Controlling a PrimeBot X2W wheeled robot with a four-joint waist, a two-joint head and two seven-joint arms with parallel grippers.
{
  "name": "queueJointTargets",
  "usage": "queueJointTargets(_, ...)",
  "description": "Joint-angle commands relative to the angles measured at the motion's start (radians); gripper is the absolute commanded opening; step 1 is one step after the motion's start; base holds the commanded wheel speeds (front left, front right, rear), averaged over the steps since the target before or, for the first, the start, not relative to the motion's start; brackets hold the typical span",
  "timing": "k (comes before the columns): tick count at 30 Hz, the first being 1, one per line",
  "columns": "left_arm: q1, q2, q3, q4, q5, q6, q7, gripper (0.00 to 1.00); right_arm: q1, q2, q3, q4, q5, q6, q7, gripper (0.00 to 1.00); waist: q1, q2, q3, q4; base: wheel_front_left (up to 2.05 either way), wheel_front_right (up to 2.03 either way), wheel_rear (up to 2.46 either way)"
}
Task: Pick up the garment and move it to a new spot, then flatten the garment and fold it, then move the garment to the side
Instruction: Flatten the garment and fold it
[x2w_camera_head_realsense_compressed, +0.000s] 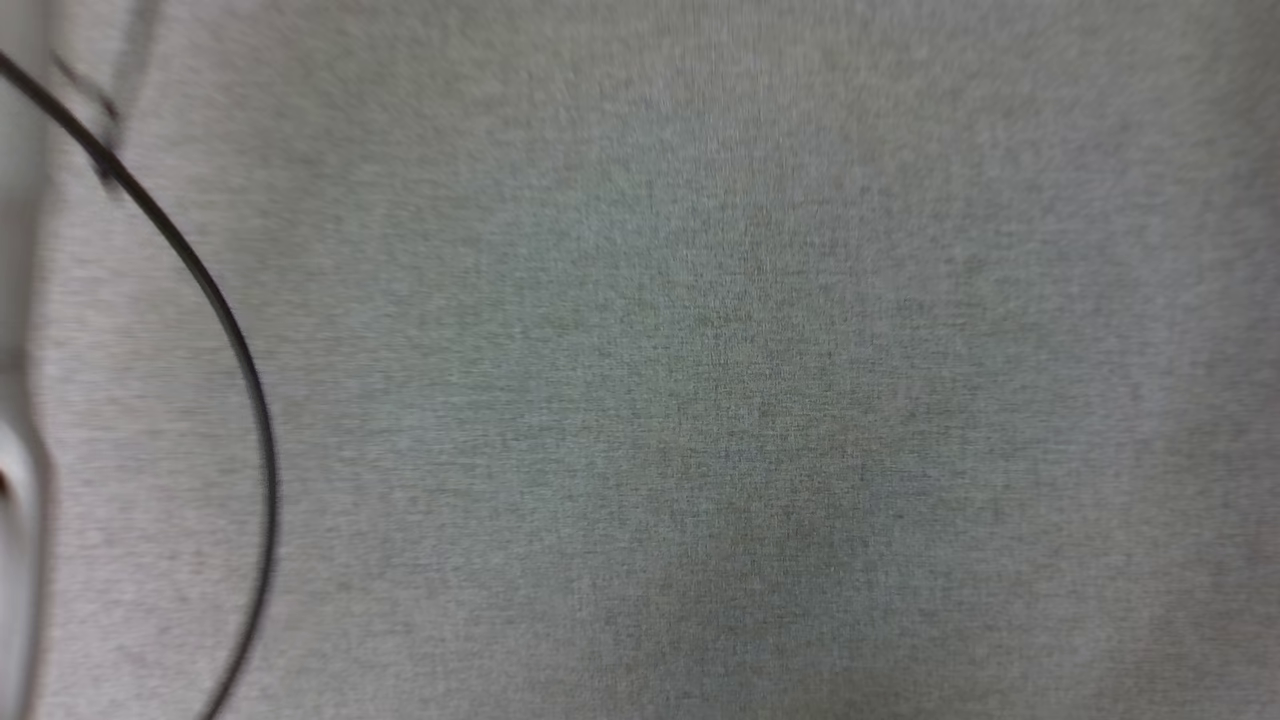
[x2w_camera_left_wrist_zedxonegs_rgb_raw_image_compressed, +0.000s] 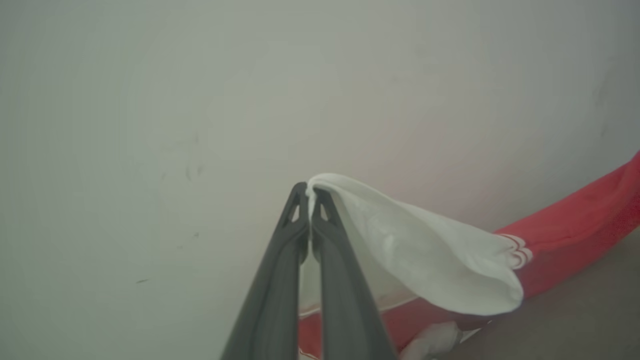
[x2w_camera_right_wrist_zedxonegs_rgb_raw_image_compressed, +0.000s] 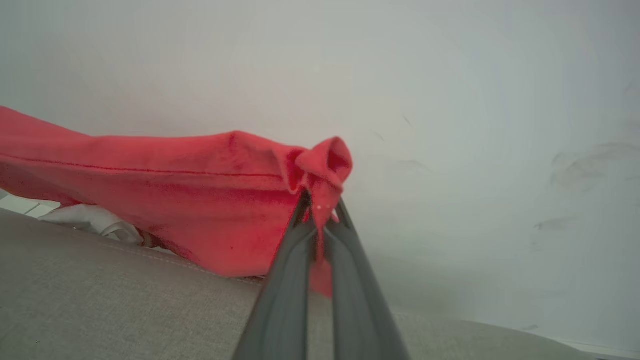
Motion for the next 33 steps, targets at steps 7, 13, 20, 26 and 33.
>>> queueJointTargets(7,0.425,-0.003,0.008,-0.092,-0.06,0.013,-0.006,0.0,0.27,0.015,0.106,-0.003,0.126,-0.002,-0.032,0.0,-0.0002,0.0,-0.207,0.033,0.0,0.0,0.0)
queueJointTargets(13,0.738,0.017,0.0,-0.159,-0.125,0.029,0.014,0.0,0.476,-0.01,0.235,-0.078,0.279,-0.002,-0.019,0.0,-0.0002,0.0,-0.317,0.052,0.0,0.0,0.0)
queueJointTargets(20,1.011,0.057,-0.011,-0.278,-0.184,0.064,0.086,0.0,0.668,-0.086,0.355,-0.159,0.43,-0.002,0.023,0.0,-0.0002,0.0,-0.408,0.079,0.0,0.0,0.0)
queueJointTargets(26,1.183,0.113,-0.028,-0.392,-0.222,0.082,0.18,0.0,0.791,-0.163,0.449,-0.225,0.523,-0.002,0.057,0.0,-0.0002,0.0,-0.474,0.099,0.0,0.0,0.0)
queueJointTargets(33,1.344,0.166,-0.039,-0.542,-0.327,0.069,0.323,0.0,0.903,-0.239,0.511,-0.285,0.631,-0.002,0.106,0.0,-0.0002,0.0,-0.542,0.114,0.0,0.0,0.0)
